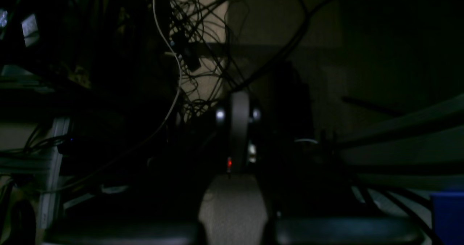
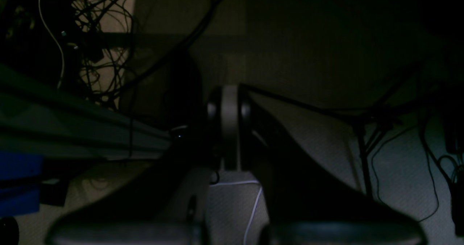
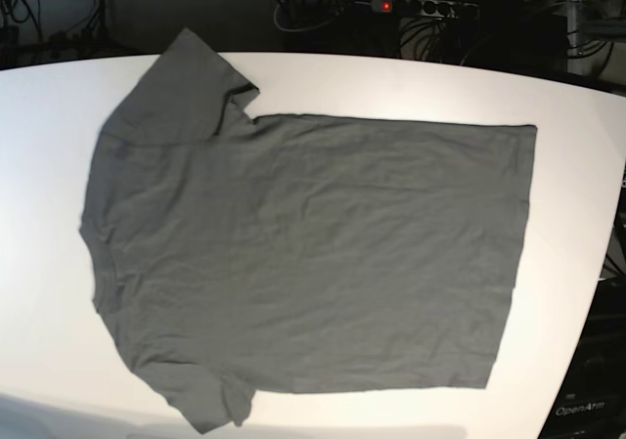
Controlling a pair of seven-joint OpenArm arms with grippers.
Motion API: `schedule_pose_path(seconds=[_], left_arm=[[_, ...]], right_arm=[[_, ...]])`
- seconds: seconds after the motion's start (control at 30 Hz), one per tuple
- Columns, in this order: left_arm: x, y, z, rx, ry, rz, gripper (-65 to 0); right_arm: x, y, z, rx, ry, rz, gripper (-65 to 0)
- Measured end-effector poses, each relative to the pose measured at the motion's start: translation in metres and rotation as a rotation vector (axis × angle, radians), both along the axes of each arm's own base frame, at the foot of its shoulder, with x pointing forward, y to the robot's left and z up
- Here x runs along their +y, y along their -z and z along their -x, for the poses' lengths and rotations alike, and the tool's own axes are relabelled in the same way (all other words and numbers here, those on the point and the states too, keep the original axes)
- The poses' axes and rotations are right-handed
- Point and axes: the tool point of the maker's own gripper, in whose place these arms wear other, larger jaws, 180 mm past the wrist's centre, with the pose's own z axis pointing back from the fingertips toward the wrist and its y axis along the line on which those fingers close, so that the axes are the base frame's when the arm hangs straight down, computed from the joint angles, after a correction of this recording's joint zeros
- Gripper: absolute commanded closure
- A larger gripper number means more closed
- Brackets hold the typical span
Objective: Fold the T-shirt properly
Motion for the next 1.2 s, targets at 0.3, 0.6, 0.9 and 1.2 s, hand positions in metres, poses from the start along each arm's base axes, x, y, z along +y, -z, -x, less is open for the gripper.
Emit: schedule_pose_path(seconds=[0.3,0.6,0.9,1.2], left_arm=[[0.017,-0.002,0.020,0.030,0.004,-0.028,-1.1],[0.010,-0.026,0.009,-0.096,0.011,-0.012,-1.1],[0.011,-0.112,-0.014,-0.395,-0.044,-0.001,-1.1],[0.028,-0.124,-0.026,-0.429,-0.123,-0.008,-1.1]], right_arm=[[-0.008,-0.036,-0.001,-0.146,-0.035,0.034,-0.1],[-0.010,-0.072,-0.007,-0.260,-0.063,0.051,-0.1],[-0.009,-0.076,-0.008,-0.274,-0.066,0.052,-0.4],[-0.008,-0.114,-0.033,-0.417,-0.092,0.066,-0.7]])
